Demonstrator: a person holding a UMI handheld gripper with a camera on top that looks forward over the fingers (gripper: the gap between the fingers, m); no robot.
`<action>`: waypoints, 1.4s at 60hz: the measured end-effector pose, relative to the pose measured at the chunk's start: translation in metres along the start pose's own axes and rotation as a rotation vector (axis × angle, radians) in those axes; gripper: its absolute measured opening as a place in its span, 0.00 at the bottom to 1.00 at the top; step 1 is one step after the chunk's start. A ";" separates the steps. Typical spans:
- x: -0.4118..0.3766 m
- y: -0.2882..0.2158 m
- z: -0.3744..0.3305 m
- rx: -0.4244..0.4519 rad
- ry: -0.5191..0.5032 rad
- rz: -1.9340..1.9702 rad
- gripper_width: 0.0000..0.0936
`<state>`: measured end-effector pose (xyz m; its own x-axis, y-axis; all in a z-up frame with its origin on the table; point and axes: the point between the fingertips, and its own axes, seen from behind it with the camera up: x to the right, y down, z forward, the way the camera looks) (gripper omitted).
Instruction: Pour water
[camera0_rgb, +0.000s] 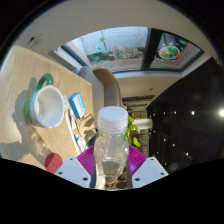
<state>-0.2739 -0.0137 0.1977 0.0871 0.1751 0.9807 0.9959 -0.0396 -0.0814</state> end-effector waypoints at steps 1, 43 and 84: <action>0.003 0.002 -0.001 -0.002 -0.010 0.056 0.44; -0.145 0.071 0.019 -0.128 -0.431 1.385 0.44; -0.073 0.103 -0.109 -0.379 -0.428 1.415 0.92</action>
<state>-0.1805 -0.1377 0.1371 0.9992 0.0379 0.0100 0.0320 -0.6437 -0.7646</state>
